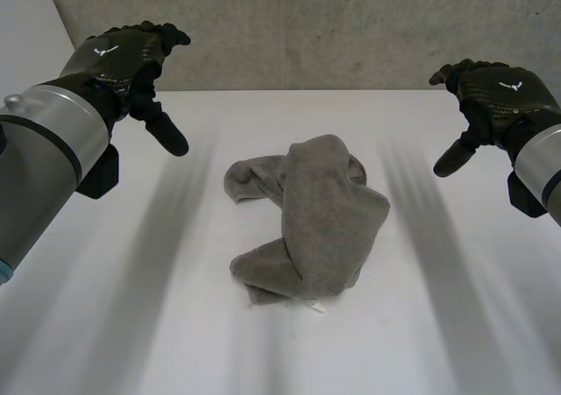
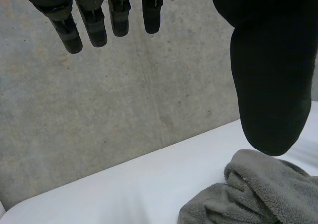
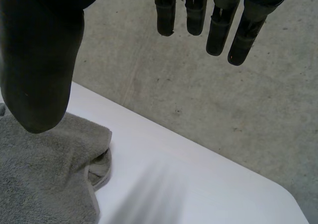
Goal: Fold the towel.
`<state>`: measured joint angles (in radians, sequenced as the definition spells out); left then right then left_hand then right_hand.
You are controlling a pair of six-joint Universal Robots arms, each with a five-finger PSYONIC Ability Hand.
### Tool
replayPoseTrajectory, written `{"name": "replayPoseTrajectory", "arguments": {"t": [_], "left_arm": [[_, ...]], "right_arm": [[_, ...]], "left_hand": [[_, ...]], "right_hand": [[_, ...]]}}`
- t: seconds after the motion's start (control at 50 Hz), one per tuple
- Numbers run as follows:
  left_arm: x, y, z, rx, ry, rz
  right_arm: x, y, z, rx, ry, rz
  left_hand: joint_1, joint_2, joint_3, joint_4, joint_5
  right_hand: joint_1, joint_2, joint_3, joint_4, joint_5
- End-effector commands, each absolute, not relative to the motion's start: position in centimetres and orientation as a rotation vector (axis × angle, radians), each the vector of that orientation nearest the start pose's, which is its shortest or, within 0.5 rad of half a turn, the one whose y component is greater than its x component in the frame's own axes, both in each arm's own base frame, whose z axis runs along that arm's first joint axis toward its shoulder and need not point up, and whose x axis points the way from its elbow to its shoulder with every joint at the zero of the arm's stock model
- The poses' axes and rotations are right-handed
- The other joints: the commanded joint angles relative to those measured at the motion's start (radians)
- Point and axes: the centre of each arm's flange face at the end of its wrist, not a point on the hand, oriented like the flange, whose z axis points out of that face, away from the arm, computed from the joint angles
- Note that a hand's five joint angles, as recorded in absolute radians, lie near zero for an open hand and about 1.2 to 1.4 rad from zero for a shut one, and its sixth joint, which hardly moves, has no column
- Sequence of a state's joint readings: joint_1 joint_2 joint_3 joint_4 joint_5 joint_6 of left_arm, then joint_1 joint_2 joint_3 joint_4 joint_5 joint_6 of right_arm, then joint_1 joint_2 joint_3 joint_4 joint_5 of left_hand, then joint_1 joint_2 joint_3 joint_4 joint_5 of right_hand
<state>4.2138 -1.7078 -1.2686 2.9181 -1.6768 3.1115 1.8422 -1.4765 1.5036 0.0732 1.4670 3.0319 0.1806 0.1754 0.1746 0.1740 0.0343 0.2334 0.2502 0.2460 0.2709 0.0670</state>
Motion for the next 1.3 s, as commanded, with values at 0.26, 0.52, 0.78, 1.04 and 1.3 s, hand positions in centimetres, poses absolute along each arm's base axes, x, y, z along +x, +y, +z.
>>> {"name": "replayPoseTrajectory", "arguments": {"t": [0.26, 0.52, 0.78, 1.04, 1.3], "left_arm": [[-27.1, -26.3, 30.0, 0.45, 2.505, -2.26], [-27.3, -30.8, 23.6, 0.491, 2.607, -2.148], [-28.1, -31.4, 20.9, 0.607, 2.636, -2.199], [-28.0, -31.5, 20.6, 0.602, 2.609, -2.236], [-28.0, -31.3, 20.5, 0.605, 2.616, -2.228]], "right_arm": [[27.6, -21.8, 25.7, -1.146, 1.961, -1.849], [33.6, -15.5, 18.1, -1.561, 1.73, -1.642], [37.2, -16.1, 12.3, -1.606, 1.795, -1.671], [37.1, -17.4, 17.5, -1.47, 1.795, -1.893], [30.7, -17.2, 28.7, -1.341, 1.703, -1.923]], "left_hand": [[0.004, 0.009, 0.01, 0.01, -0.025], [0.006, 0.012, 0.013, 0.013, -0.022], [0.015, 0.021, 0.021, 0.022, -0.013], [0.015, 0.021, 0.021, 0.022, -0.013], [0.018, 0.023, 0.024, 0.025, -0.01]], "right_hand": [[-0.059, -0.076, -0.071, -0.096, -0.067], [-0.059, -0.076, -0.071, -0.096, -0.067], [0.116, 0.099, 0.103, 0.078, 0.107], [1.163, 1.146, 1.15, 1.125, 1.155], [1.163, 1.146, 1.15, 1.125, 1.155]]}}
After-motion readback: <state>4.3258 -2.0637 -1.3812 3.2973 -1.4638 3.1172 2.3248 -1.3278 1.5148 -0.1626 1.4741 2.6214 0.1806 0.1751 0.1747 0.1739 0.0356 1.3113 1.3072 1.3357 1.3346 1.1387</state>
